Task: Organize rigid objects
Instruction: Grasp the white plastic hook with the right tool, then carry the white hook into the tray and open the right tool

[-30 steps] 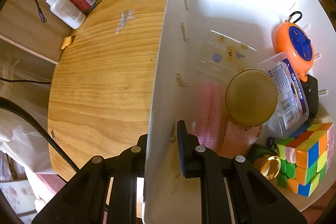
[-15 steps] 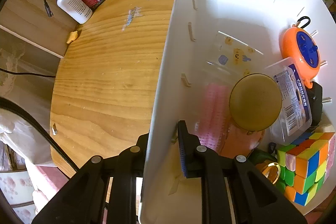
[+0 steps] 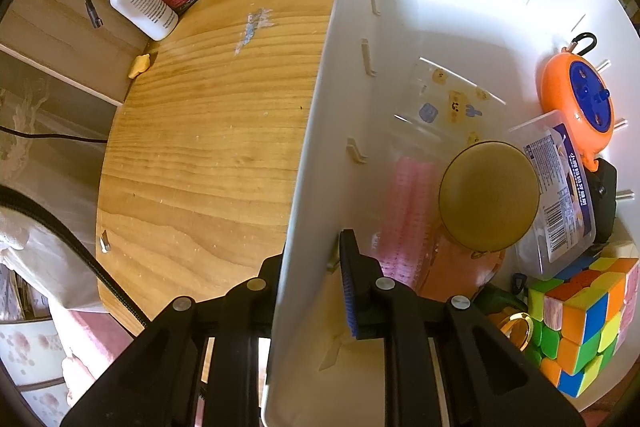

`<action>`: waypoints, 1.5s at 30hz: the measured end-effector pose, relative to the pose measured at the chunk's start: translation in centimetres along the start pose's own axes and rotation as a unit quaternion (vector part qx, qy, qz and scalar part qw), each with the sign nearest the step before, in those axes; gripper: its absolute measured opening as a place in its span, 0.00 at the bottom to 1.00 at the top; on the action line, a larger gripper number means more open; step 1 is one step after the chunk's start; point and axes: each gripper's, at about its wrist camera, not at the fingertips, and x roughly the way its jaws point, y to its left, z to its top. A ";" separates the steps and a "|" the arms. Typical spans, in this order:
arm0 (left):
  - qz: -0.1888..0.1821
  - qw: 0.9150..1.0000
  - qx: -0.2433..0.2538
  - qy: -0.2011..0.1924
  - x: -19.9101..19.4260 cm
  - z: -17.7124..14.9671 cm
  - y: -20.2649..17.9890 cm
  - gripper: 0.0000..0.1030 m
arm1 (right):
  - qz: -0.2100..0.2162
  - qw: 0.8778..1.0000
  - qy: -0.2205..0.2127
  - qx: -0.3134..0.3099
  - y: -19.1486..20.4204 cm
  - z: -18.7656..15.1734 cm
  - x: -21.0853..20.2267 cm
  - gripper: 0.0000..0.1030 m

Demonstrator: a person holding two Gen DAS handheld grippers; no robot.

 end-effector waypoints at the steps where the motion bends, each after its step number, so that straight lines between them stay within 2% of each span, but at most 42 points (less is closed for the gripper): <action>1: -0.001 1.000 0.001 0.000 0.0 0.0 0.0 0.18 | 0.000 1.000 -0.004 -0.004 0.2 0.0 -0.2 0.56; 4: -0.005 1.000 0.000 -0.001 0.0 0.0 0.1 0.18 | -0.008 1.000 -0.008 -0.013 0.8 -0.1 -0.5 0.53; 8: -0.010 1.000 0.011 -0.003 0.0 -0.1 0.1 0.18 | 0.006 1.000 0.005 0.004 0.5 -0.9 -0.7 0.53; 13: -0.016 1.000 0.025 -0.004 0.0 -0.1 0.0 0.18 | 0.003 1.000 0.009 0.025 0.4 -2.8 -1.4 0.53; 24: -0.059 0.995 0.074 -0.001 -0.1 -0.1 0.1 0.18 | 0.005 0.995 0.030 0.099 2.6 -12.1 -4.7 0.53; 29: -0.083 0.991 0.103 -0.002 -0.1 -0.1 0.2 0.18 | 0.015 0.990 -0.003 0.137 4.6 -16.6 -8.6 0.53; 32: -0.090 0.987 0.133 -0.002 -0.1 -0.5 0.1 0.19 | 0.012 0.990 -0.034 0.139 6.5 -18.2 -11.8 0.53; 39: -0.120 0.981 0.153 -0.007 0.1 -1.0 1.0 0.20 | 0.014 0.990 -0.093 0.100 10.3 -21.0 -18.0 0.53; 45: -0.156 0.978 0.135 -0.034 -1.0 -0.6 3.0 0.21 | 0.046 0.990 -0.125 0.042 15.0 -20.8 -19.2 0.53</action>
